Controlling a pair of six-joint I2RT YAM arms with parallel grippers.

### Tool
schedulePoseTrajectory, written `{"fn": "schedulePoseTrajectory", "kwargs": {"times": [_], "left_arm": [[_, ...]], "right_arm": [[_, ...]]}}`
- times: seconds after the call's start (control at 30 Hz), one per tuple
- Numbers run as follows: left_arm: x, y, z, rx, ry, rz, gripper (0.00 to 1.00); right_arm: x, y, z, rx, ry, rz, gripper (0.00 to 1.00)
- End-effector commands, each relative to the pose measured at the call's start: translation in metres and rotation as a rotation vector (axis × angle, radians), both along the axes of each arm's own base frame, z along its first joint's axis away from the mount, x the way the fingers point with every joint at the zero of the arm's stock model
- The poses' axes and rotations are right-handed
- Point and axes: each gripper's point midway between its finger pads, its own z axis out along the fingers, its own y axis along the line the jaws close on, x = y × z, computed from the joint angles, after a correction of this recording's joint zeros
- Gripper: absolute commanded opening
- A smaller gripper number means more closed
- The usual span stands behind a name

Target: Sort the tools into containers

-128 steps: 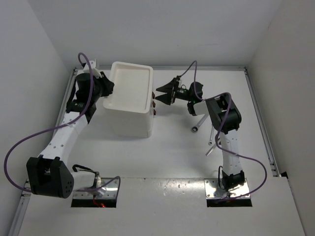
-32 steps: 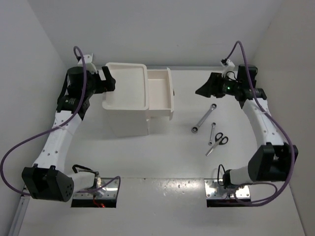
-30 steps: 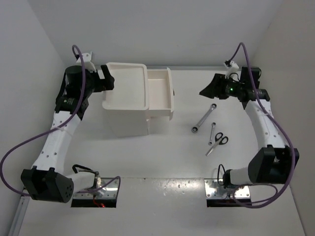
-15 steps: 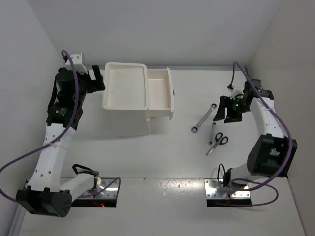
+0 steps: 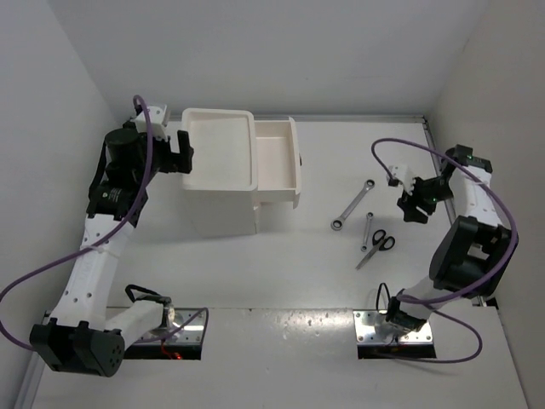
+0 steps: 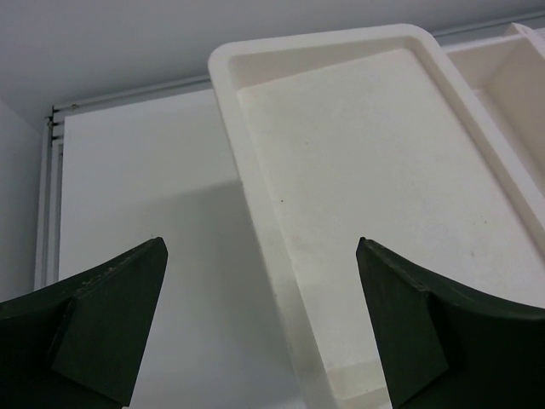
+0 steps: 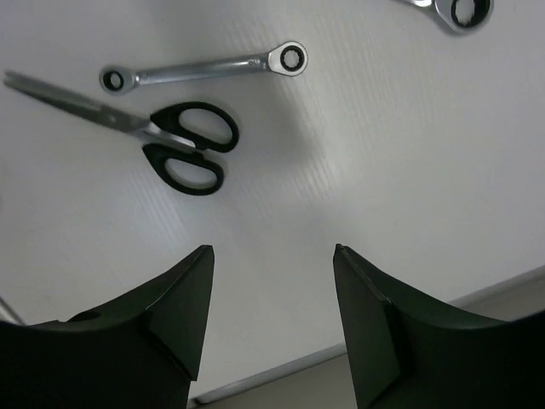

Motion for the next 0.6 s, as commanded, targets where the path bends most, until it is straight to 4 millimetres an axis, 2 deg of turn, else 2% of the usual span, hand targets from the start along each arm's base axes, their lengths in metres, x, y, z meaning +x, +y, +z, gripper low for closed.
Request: {"fn": "schedulePoseTrajectory", "kwargs": {"times": [0.0,0.1,0.23,0.4,0.43,0.57], "left_arm": [[0.003,-0.012,0.001,-0.006,-0.009,-0.069,0.99],[0.006,-0.009,-0.002,-0.002,0.0,-0.055,0.99],[0.011,-0.006,-0.014,0.006,0.038,-0.032,0.99],[0.013,0.005,-0.014,0.003,0.04,0.011,0.99],[0.014,0.004,-0.022,-0.004,0.061,0.014,0.99],[0.016,0.009,-0.03,-0.019,0.081,0.019,0.99]], "right_arm": [[0.011,0.013,-0.002,0.001,-0.183,0.434,0.58],[0.008,0.026,-0.013,0.025,-0.2,0.585,0.58],[-0.016,0.043,-0.032,0.045,-0.16,0.775,0.57],[-0.036,0.048,-0.055,0.035,-0.101,0.955,0.52],[-0.037,0.048,-0.058,0.024,-0.082,0.981,0.52],[-0.031,0.044,-0.066,-0.005,-0.082,1.019,0.48]]}}
